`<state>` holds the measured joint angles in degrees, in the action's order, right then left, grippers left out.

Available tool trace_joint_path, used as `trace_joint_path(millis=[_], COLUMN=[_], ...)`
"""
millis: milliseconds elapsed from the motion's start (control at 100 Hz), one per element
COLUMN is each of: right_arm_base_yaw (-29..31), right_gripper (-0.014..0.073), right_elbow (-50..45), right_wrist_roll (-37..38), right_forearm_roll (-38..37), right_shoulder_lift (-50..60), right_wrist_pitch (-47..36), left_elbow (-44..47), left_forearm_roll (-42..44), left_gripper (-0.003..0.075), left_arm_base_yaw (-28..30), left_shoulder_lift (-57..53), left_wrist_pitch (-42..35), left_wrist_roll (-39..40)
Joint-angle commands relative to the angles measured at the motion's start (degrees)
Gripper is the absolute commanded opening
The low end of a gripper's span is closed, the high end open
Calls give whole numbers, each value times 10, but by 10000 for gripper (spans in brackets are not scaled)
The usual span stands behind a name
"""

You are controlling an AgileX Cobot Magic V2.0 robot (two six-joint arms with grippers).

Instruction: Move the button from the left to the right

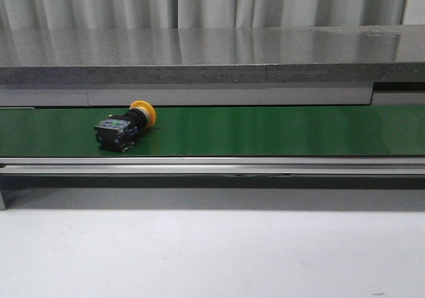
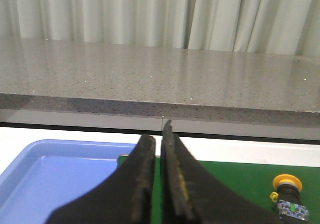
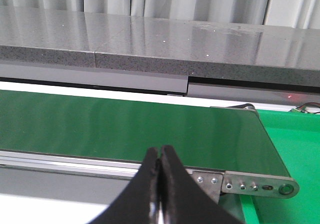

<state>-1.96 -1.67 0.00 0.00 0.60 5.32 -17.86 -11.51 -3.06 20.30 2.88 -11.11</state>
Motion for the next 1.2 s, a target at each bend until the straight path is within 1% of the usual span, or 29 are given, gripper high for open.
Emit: trace_joint_path(millis=[0,330,550,640,750,850,980,1190], right_arm_base_yaw=[-1,-1,-1,-1,-1,-1,-1,-1], right_gripper=[-67,-67,-67,-67,-67,-67,-67,-67], right_elbow=[0,0,0,5,25,59,123,240], right_wrist_roll=[0,0,0,0,0,0,0,0], right_forearm_roll=[-3,-3,0,0,18,26,26,26], right_shoulder_lift=[8,8,8,8,5,-5,-41,-157], right_wrist_pitch=[-47,-48,-111,-119,-114,-82,-9,94], left_elbow=[-16,-16,-16,-16,-16,-16,-16,-16], left_forearm_roll=[-7,-7,-7,-7,-7,-7,-7,-7], left_gripper=[5,5,5,5,5,5,5,5], left_arm_base_yaw=[1,1,1,1,1,1,1,1], left_shoulder_lift=[4,4,4,4,4,4,4,4], left_wrist_pitch=[-45,-45,-45,-45,-45,-45,-45,-45], left_wrist_roll=[6,6,6,6,6,6,6,6])
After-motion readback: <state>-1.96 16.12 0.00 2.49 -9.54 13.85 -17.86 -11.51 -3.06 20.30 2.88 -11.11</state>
